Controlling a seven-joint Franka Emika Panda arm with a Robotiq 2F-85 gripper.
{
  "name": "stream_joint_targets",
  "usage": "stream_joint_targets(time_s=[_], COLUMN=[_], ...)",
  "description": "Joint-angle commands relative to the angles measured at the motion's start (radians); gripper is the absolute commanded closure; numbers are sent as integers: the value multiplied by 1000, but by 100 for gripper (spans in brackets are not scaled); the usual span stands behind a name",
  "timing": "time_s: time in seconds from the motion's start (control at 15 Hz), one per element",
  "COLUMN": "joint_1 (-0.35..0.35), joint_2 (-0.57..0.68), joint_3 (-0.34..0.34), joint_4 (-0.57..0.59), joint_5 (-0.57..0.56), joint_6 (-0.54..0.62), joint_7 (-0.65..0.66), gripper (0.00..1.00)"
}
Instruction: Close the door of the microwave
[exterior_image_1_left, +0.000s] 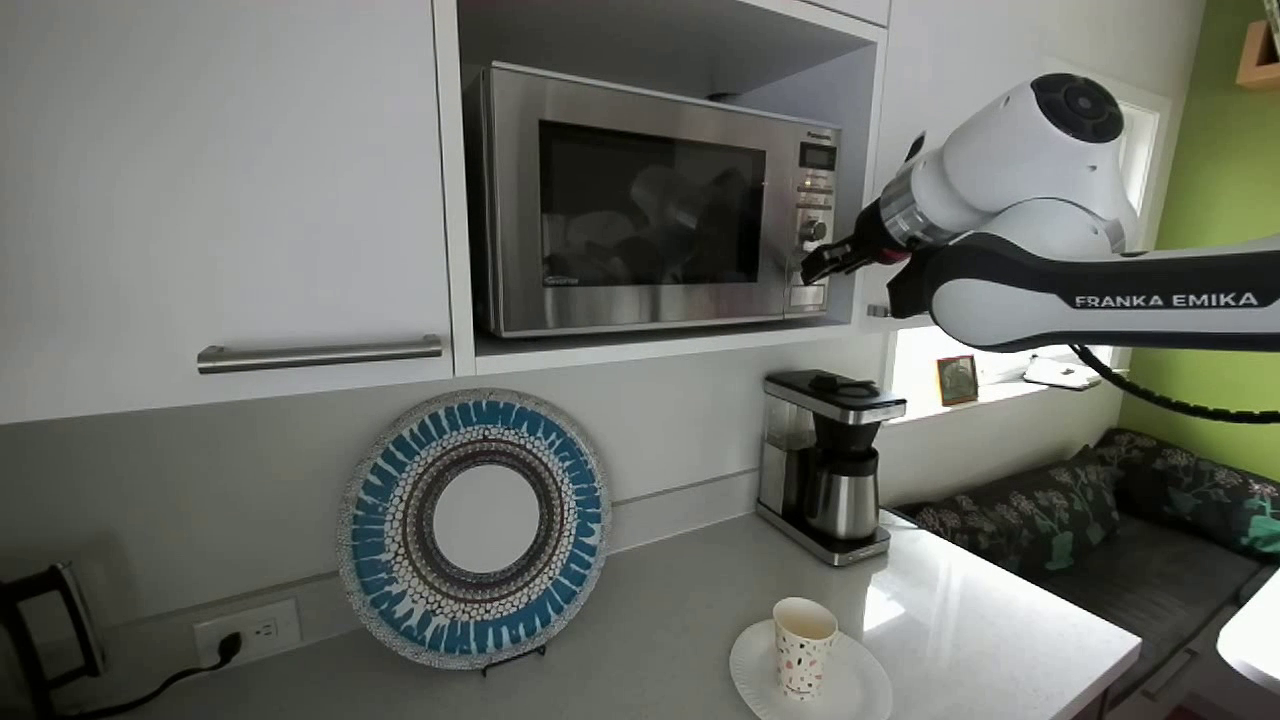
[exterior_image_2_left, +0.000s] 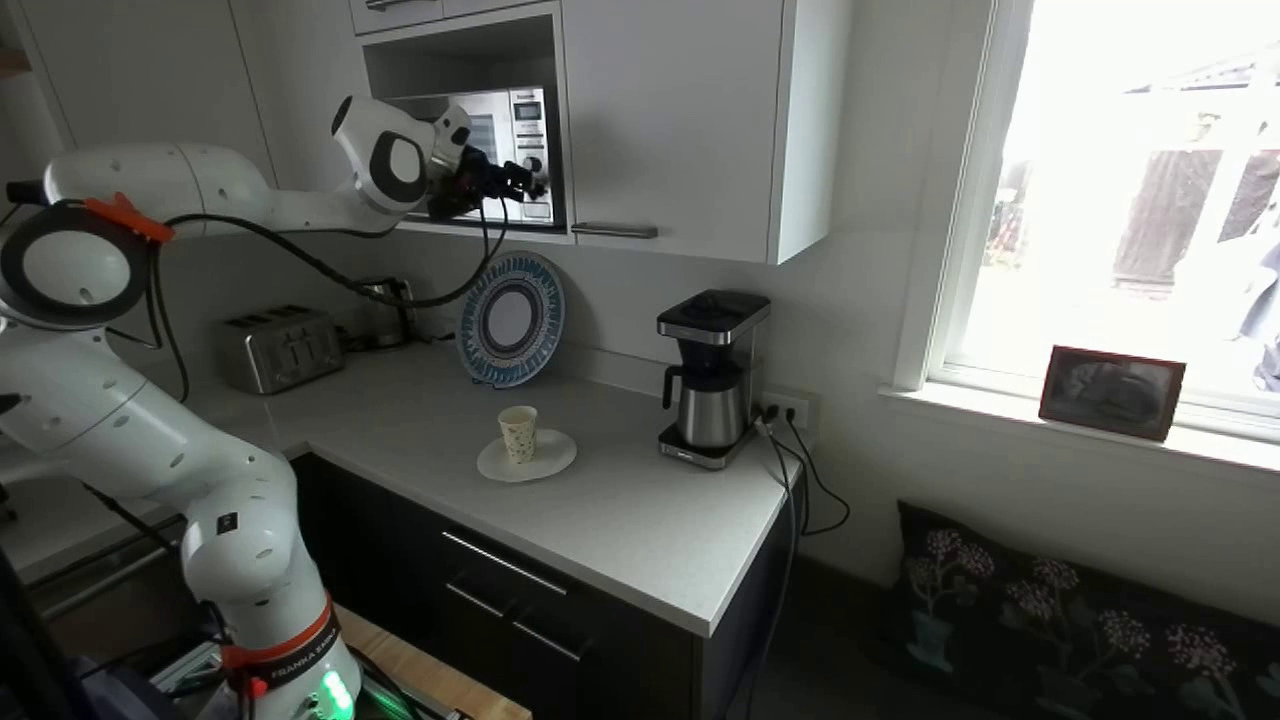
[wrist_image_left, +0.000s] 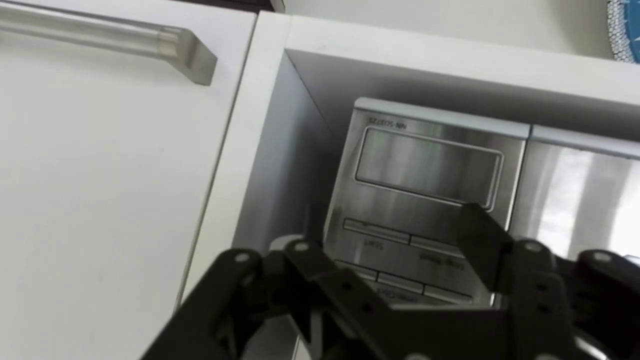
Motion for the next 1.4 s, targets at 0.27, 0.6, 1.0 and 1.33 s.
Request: stream_joint_targets(time_s=[0.27, 0.6, 1.0, 1.33], joint_1=[204, 217, 214, 215], joint_2=[15, 13, 21, 35], joint_3=[-144, -177, -193, -198], joint_4=[-14, -16, -10, -5], joint_5=[-41, -86, -113, -109], joint_6=[2, 13, 21, 21], joint_7=[1, 2, 11, 19], gripper=[92, 100, 100, 100])
